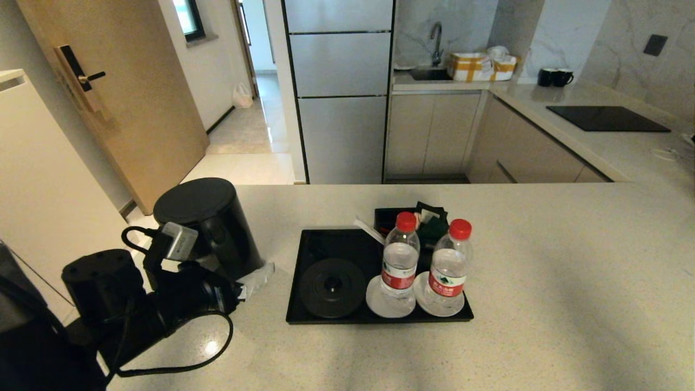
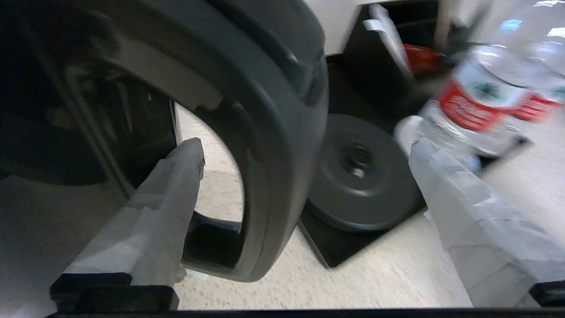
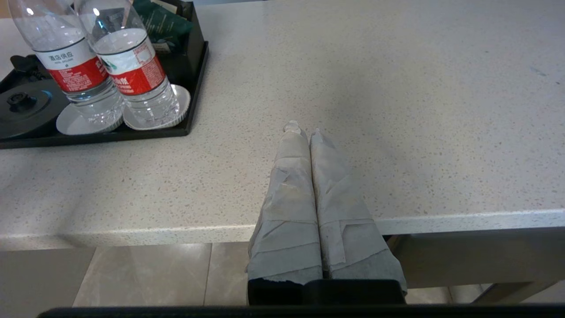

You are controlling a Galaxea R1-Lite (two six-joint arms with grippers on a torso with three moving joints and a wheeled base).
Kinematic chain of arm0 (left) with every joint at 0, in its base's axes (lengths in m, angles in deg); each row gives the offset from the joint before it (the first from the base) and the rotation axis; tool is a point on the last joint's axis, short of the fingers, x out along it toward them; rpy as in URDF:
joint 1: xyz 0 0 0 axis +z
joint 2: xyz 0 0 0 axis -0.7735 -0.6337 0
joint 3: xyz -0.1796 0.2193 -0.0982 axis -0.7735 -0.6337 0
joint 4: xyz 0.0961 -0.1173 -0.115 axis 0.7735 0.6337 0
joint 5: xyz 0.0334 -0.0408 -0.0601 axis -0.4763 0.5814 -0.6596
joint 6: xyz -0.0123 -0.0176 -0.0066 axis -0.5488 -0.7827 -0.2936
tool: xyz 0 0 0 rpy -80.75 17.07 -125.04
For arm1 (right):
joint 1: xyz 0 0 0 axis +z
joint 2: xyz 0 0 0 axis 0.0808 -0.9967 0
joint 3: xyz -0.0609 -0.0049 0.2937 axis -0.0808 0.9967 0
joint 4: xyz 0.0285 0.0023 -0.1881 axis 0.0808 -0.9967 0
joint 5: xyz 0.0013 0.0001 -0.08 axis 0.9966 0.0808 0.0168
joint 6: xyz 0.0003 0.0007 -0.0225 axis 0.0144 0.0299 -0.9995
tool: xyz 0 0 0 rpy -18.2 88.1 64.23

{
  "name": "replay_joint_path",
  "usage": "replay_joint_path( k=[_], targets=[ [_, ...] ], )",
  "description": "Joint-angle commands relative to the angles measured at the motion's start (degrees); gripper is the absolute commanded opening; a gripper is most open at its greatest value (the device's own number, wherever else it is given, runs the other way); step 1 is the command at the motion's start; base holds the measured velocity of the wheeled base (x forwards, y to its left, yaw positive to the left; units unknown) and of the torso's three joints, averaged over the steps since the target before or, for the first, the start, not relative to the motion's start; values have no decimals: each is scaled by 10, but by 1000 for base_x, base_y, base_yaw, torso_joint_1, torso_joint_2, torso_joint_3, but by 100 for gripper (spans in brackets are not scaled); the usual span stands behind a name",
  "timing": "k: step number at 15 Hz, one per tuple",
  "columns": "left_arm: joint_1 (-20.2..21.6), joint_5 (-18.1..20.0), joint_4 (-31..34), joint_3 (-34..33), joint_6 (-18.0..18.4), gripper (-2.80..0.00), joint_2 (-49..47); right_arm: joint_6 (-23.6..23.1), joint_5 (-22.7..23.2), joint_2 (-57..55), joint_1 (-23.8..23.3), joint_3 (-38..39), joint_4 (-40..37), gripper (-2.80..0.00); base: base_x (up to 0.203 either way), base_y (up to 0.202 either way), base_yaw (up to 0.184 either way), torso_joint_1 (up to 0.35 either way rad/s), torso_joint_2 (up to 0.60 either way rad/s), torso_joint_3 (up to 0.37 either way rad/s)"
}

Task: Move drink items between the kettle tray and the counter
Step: Return the kettle to its original position

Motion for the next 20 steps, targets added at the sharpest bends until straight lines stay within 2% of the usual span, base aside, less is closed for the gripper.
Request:
replay_joint_path(
  k=[1, 3, 5, 6, 12, 14, 18, 20],
  targets=[
    [-18, -41, -6, 27, 2, 0, -12, 0, 0, 0, 0, 0, 0, -280, 0, 0, 0, 0, 0, 0],
    [-18, -51, -6, 44, 4, 0, -25, 1, 0, 0, 0, 0, 0, -280, 0, 0, 0, 0, 0, 0],
    [-18, -81, -6, 73, 8, 0, -45, 0, 0, 0, 0, 0, 0, -280, 0, 0, 0, 0, 0, 0],
    [-19, -94, -6, 83, 10, -280, -51, 0, 0, 0, 0, 0, 0, -280, 0, 0, 0, 0, 0, 0],
    [-18, -130, -6, 129, 29, -280, -95, 0, 0, 0, 0, 0, 0, -280, 0, 0, 0, 0, 0, 0],
    [-14, -136, -6, 167, 34, -280, -118, 1, 0, 0, 0, 0, 0, -280, 0, 0, 0, 0, 0, 0],
    [-12, -135, -6, 174, 40, -280, -117, 1, 0, 0, 0, 0, 0, -280, 0, 0, 0, 0, 0, 0],
    [-13, -134, -6, 163, 59, -280, -102, 0, 0, 0, 0, 0, 0, -280, 0, 0, 0, 0, 0, 0]
  ],
)
